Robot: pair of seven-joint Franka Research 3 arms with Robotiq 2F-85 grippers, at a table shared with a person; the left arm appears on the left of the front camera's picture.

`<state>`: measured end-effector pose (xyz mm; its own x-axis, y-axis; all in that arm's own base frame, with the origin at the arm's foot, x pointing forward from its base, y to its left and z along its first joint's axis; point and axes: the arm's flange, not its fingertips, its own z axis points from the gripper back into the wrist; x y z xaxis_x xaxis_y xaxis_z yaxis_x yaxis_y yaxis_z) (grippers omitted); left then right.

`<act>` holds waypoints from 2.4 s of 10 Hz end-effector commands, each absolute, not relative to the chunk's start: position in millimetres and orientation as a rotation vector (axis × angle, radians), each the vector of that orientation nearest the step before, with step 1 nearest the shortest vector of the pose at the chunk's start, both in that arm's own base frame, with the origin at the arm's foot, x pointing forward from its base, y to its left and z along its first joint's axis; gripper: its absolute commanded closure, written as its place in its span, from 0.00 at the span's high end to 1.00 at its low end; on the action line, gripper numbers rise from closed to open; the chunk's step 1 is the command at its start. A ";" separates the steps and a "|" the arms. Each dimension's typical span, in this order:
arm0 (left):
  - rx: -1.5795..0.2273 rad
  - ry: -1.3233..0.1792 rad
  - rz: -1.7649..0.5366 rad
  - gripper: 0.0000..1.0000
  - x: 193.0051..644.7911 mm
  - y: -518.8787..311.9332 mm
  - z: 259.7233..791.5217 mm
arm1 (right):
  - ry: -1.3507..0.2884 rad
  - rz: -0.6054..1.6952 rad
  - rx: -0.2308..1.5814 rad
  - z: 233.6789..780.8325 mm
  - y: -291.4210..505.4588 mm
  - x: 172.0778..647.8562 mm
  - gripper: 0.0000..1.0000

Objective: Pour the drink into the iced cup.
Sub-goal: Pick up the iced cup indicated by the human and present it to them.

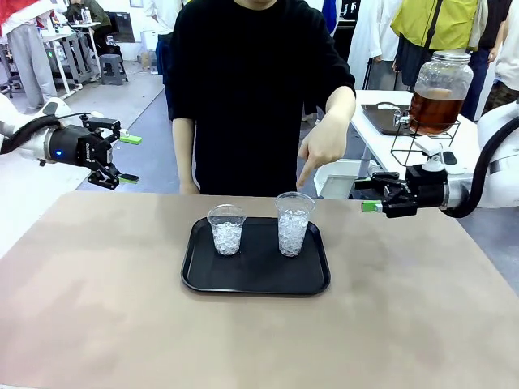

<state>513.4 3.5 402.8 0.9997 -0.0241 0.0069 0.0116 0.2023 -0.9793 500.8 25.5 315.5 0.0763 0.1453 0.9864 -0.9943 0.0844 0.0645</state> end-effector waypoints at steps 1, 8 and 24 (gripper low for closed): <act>-1.372 0.006 -0.027 1.00 513.6 4.0 403.8 | -1.101 1.182 1.071 306.5 36.8 515.2 1.00; -1.372 0.006 -0.027 1.00 513.6 4.0 403.8 | -1.070 1.169 1.090 304.6 31.7 507.3 1.00; -1.372 0.006 -0.027 1.00 513.6 4.0 403.8 | -1.167 1.166 1.127 231.5 110.4 464.8 1.00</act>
